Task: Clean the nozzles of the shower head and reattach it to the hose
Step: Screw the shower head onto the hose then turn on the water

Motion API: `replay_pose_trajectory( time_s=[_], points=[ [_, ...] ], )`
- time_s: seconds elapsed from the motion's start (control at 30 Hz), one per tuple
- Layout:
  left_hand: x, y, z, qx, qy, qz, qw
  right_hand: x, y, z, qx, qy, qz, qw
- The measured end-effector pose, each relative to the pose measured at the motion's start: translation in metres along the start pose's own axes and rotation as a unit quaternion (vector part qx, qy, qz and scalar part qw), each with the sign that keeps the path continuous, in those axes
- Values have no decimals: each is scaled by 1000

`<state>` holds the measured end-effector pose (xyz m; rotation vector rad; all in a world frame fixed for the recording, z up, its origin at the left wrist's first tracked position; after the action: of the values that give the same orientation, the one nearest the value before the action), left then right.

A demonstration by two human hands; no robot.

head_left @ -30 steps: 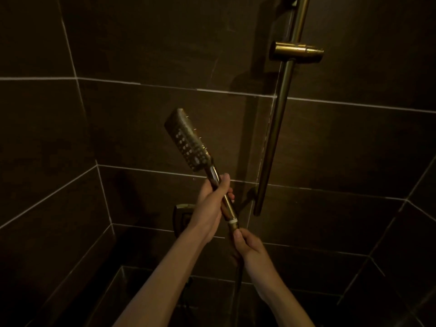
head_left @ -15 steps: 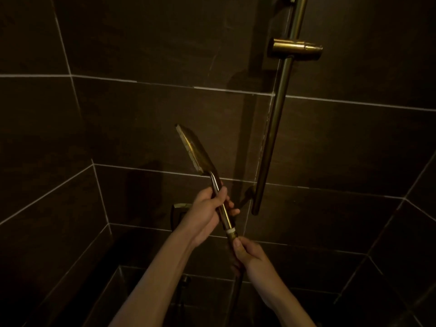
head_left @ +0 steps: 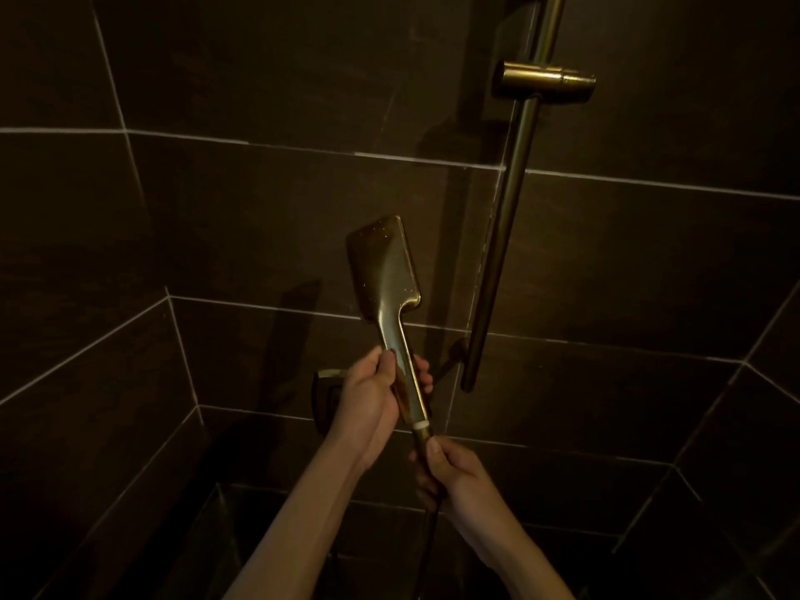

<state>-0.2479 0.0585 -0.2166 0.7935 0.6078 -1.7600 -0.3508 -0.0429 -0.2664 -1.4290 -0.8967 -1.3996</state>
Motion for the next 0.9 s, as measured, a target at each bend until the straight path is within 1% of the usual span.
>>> replay_pose_trajectory(
  time_s=[0.07,0.1,0.13,0.23,0.27,0.33,0.43,0.53,0.63,0.73,0.8,0.87,0.9],
  points=[
    [5,-1,-1,-4,-34,-6,999,-3,2,1,-2,-7,7,1000],
    [7,-2,-1,-11,-34,0,999,-4,3,1,-2,-9,12,1000],
    [7,-2,-1,-25,-12,12,1000,-5,3,2,0,-12,17,1000],
    [10,1,1,-77,132,70,986,-7,4,5,8,-27,17,999],
    [12,3,1,-93,164,84,978,-8,4,7,10,-28,17,999],
    [16,6,0,-119,195,105,968,-9,4,9,7,-24,20,999],
    [17,8,-2,-127,203,111,965,-8,5,8,-15,-25,22,999],
    [18,6,-5,-132,162,73,975,-4,6,1,-29,-40,7,999],
    [18,8,-9,-109,93,3,990,-5,8,-3,-28,-63,12,998],
    [10,7,-13,-57,90,-55,993,-7,7,-2,-33,-16,48,998],
    [2,6,-15,-21,112,-74,991,-7,6,1,-34,49,66,996],
    [-5,5,-15,3,137,-66,988,-5,6,2,-35,104,65,992],
    [-7,3,-15,14,141,-54,988,-2,6,1,-36,113,62,991]
  ],
)
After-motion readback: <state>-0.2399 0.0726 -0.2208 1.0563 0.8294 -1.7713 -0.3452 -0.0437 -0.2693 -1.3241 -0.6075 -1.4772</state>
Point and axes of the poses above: each hand's wrist, its own y-axis towards the middle knuckle, its own z-axis out of the palm, x = y × z, the point moved 2 cm from there along y, towards the middle knuckle, and after that the axes turned 13 degrees about -x, right-handed, at the moved point
